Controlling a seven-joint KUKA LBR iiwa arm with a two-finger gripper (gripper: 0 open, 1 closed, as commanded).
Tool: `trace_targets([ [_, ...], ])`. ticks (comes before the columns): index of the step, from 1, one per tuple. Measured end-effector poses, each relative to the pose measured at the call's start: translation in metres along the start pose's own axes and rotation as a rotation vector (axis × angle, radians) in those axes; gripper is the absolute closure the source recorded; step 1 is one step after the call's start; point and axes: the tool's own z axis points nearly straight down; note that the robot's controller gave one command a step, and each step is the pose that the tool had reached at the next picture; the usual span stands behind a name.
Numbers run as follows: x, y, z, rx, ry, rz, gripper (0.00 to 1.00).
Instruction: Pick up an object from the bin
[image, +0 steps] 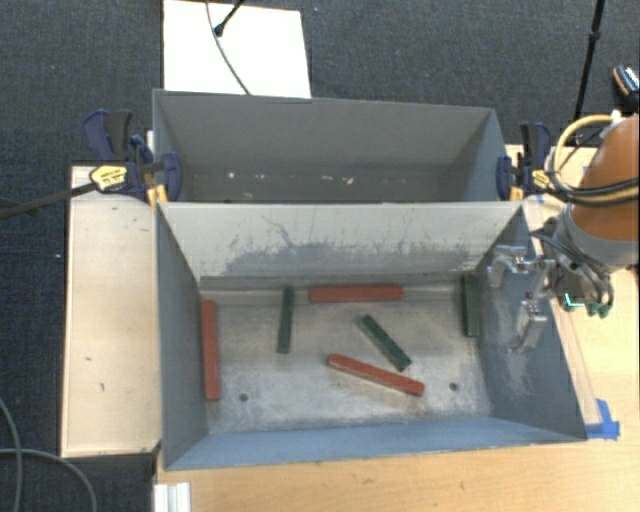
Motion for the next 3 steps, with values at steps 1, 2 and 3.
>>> trace_targets([
  [1, 0.012, 0.073, 0.111, -0.003, 0.002, 0.111, 0.0],
  [2, -0.013, 0.126, 0.134, -0.002, -0.008, 0.169, 0.0],
  [3, -0.012, 0.122, 0.133, 0.0, -0.006, 0.169, 1.0],
])
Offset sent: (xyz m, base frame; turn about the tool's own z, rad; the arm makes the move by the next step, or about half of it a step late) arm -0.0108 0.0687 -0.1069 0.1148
